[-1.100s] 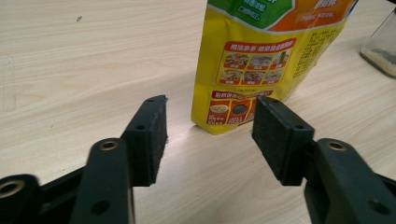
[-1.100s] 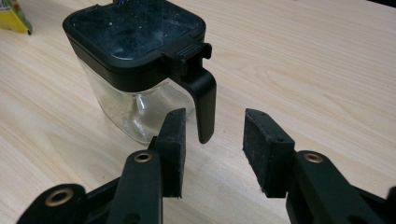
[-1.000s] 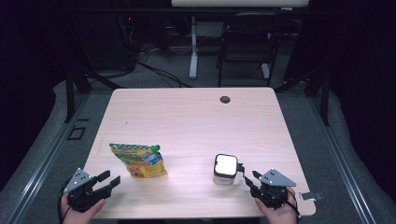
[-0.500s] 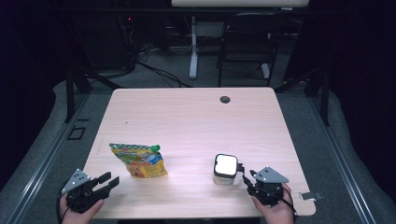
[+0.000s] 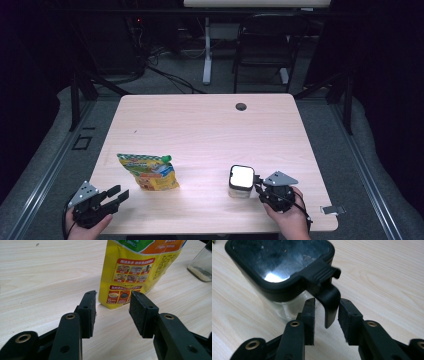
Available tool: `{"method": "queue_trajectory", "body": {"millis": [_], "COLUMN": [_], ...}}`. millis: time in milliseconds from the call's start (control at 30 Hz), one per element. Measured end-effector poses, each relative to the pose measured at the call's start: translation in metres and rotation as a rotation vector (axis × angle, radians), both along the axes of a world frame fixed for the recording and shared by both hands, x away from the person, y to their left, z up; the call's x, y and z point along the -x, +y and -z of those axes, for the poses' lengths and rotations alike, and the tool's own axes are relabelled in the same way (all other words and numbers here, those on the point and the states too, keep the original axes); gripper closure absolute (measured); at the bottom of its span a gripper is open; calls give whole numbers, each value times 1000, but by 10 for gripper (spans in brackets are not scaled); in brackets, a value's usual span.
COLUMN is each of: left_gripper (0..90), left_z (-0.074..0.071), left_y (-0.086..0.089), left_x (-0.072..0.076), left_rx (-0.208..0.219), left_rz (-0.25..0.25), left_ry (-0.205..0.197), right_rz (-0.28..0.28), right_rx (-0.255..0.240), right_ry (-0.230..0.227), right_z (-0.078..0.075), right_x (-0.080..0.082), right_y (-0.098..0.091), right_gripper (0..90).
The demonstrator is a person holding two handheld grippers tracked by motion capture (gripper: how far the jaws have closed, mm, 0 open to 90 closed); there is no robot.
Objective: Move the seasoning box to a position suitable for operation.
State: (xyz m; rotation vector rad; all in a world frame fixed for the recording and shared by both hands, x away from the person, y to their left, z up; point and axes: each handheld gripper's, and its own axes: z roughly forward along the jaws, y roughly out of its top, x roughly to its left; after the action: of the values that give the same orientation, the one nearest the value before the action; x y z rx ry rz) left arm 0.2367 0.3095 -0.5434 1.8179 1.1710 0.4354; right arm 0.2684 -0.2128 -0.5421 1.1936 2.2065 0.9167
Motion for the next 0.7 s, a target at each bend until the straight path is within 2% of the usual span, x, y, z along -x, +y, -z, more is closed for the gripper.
{"method": "queue_trajectory", "body": {"millis": [67,167,300,533,633,700], "left_gripper": [565,564,564,561,559,560], "left_z": [0,0,1,1,1,1], "left_y": [0,0,0,0,0,0], "left_x": [0,0,-1,-1,-1,-1], "left_rx": [0,-2,-1,-6,-5,-6], "left_rz": [0,4,2,1,0,-2], "left_ry": [1,2,2,2,2,5], "right_rz": [-10,-29,-38,-69,-97,-125], "right_rx": [-13,13,-4,0,-5,13], "right_ry": [-4,-29,-53,-59,-59,-62], "right_z": [-1,1,4,5,5,5], "right_x": [-3,-5,-4,-2,2,5], "right_y": [1,1,0,-1,2,5], "right_gripper": [674,684,709,727,732,735]}}
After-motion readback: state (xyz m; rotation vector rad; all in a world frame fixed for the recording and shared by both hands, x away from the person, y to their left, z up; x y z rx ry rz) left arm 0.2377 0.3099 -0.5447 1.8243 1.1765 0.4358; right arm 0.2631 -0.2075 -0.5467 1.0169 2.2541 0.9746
